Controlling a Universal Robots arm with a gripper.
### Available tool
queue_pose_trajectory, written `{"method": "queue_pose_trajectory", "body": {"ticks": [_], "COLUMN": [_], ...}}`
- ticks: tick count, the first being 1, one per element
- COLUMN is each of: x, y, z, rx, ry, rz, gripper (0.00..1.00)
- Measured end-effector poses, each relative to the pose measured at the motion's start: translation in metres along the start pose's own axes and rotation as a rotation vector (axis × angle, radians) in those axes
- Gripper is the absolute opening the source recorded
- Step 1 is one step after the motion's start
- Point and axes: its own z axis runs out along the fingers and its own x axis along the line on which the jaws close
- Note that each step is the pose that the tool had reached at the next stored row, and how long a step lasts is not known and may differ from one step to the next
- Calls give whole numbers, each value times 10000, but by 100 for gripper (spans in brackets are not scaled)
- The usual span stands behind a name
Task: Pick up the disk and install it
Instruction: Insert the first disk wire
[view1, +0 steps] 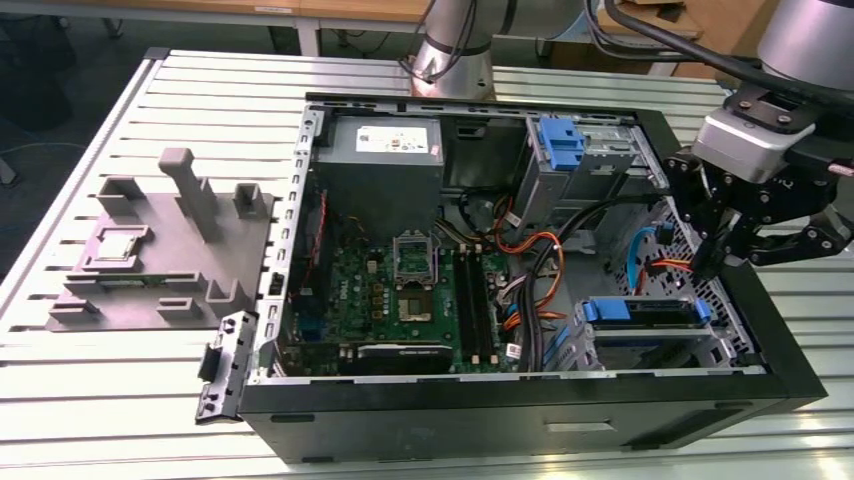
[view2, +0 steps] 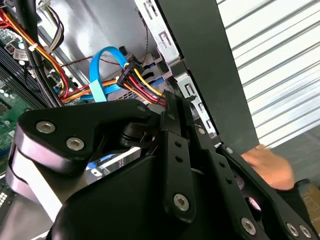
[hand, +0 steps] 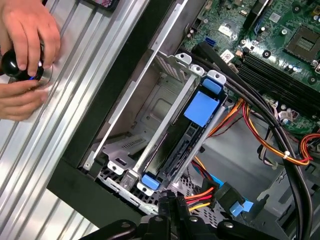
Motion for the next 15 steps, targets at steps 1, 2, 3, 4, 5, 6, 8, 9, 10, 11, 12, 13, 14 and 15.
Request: {"method": "queue_pose_trajectory", "body": {"ticks": [1, 2, 3, 4, 5, 6, 8, 9, 10, 11, 12, 13, 14, 15], "x": [-1, -3, -3, -2, -3, -3, -3, -3, -3, -3, -3, -3, -3, -4], "y": [2, 4, 4, 4, 4, 4, 4, 4, 4, 4, 4, 4, 5, 5], "z": [-1, -1, -1, -1, -1, -1, -1, -1, -1, -1, -1, -1, -1, -1], "rx": [-1, -1, -1, -1, -1, -1, -1, 0, -1, -1, -1, -1, -9, -25], "ry": [1, 1, 1, 1, 1, 1, 1, 0, 1, 1, 1, 0, 2, 7], "rz": [1, 3, 2, 2, 3, 3, 3, 3, 3, 3, 3, 10, 55, 148], "gripper": [17, 17, 17, 17, 17, 17, 17, 17, 17, 17, 17, 17, 17, 17]}}
